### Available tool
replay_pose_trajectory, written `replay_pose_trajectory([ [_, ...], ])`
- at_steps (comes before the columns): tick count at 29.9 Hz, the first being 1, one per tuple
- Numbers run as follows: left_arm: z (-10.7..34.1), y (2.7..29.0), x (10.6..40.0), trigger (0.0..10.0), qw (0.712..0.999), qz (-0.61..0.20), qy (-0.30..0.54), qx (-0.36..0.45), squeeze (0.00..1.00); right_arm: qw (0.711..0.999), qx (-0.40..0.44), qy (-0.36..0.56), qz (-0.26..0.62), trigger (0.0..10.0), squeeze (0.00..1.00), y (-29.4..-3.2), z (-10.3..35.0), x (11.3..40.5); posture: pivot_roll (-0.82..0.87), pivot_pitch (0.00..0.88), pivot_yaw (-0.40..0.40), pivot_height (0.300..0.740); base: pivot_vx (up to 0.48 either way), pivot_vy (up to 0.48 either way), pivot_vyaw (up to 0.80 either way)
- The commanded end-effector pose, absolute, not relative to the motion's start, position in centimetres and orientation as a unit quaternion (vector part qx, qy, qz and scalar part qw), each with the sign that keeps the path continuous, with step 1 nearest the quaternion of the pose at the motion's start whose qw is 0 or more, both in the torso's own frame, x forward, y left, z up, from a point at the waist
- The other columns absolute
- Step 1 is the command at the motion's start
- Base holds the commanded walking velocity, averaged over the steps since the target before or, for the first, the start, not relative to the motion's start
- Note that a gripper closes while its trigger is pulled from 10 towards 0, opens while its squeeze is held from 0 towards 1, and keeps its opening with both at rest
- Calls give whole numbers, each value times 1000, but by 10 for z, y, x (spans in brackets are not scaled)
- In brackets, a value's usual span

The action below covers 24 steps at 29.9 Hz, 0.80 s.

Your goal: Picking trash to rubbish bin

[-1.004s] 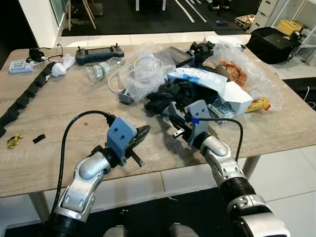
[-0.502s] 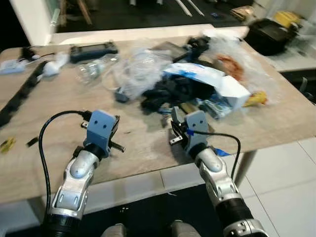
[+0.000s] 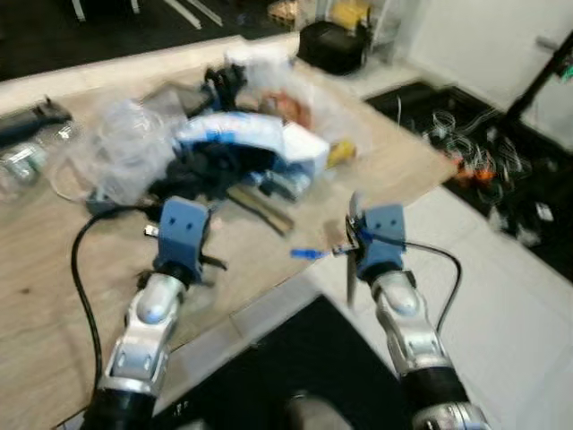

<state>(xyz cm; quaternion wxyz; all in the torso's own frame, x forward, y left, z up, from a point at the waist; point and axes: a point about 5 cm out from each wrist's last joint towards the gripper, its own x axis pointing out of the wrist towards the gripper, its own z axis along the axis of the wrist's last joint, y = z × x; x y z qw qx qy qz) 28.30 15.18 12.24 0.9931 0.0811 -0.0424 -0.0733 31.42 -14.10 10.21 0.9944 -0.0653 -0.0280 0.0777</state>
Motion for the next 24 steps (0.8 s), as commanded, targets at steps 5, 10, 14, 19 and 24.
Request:
replay_pose_trajectory([
  [5, 123, 151, 284, 10000, 995, -63, -39, 65, 0, 995, -73, -28, 57, 10000, 0, -150, 105, 316, 34, 43, -39, 740, 0, 0, -800],
  [10, 124, 152, 287, 10000, 996, -53, -37, 59, 0, 997, -61, -21, 39, 10000, 0, -153, 103, 316, 34, 35, -36, 740, 0, 0, -800],
  [14, 124, 152, 288, 10000, 996, -53, -37, 61, 0, 997, -60, -20, 36, 10000, 0, -154, 102, 316, 34, 35, -36, 740, 0, 0, -800],
  [19, 125, 151, 289, 10000, 995, -59, -40, 70, 0, 997, -63, -22, 34, 10000, 0, -155, 104, 317, 32, 29, -35, 740, 0, 0, -800],
  [24, 127, 151, 291, 10000, 994, -64, -43, 80, 0, 997, -64, -19, 37, 10000, 0, -154, 104, 319, 36, 32, -38, 740, 0, 0, -800],
])
